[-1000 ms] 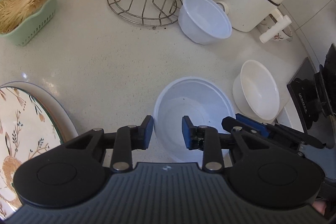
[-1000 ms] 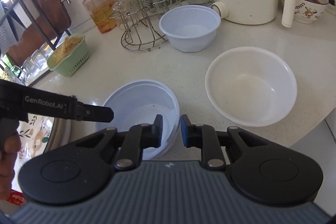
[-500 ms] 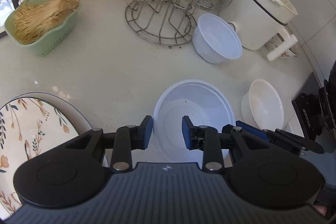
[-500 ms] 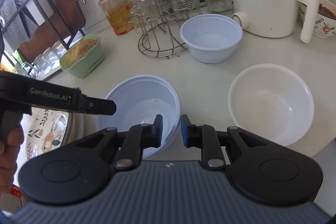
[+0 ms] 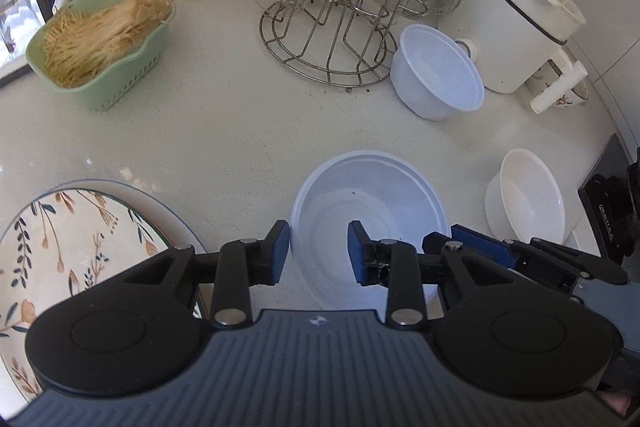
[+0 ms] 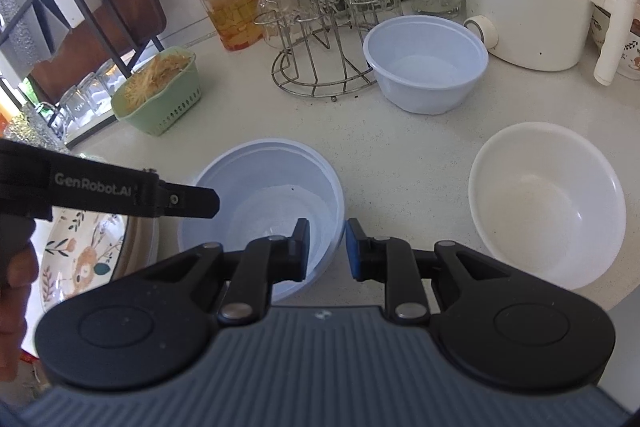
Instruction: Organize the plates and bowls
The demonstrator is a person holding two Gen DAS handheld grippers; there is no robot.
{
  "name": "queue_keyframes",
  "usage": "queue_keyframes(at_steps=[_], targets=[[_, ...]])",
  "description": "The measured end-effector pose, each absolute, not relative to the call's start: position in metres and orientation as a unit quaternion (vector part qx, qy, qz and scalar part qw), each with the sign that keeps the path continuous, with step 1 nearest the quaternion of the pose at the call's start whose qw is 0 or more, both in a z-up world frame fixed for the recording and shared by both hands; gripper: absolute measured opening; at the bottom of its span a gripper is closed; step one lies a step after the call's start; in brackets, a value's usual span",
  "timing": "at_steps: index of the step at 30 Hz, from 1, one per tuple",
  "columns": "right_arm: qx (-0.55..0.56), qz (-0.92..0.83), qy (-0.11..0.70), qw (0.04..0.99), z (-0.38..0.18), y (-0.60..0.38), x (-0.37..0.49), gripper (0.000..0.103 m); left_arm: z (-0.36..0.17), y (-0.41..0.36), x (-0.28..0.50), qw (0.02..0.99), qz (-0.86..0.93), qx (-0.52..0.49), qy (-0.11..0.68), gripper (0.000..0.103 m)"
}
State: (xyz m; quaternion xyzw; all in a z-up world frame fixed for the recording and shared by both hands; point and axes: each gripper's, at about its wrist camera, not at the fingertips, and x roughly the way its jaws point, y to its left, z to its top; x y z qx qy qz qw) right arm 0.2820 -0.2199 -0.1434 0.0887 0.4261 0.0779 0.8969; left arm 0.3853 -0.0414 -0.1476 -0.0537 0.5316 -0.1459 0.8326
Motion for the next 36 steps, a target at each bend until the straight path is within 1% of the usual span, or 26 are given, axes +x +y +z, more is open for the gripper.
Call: queue_keyframes(at_steps=[5,10,23,33,36], targets=[[0.091,0.076,0.416,0.901,-0.134,-0.218,0.284,0.023,-0.139,-0.034,0.387,0.841,-0.143,-0.051,0.519,0.037],[0.093,0.071,0.388,0.914,-0.109,-0.223,0.280,0.023,-0.124,-0.024,0.389,0.850,-0.142,-0.054,0.504,0.037],[0.089,0.074,0.316,0.942,-0.050,-0.221,0.269,0.023,-0.064,-0.021,0.378,0.876,-0.159,-0.060,0.452,0.037],[0.085,0.054,0.282,0.954,-0.031,-0.235,0.260,0.023,-0.040,-0.034,0.370,0.886,-0.173,-0.058,0.427,0.037],[0.087,0.047,0.276,0.956,-0.028,-0.242,0.256,0.023,-0.036,-0.044,0.364,0.892,-0.175,-0.035,0.414,0.037]])
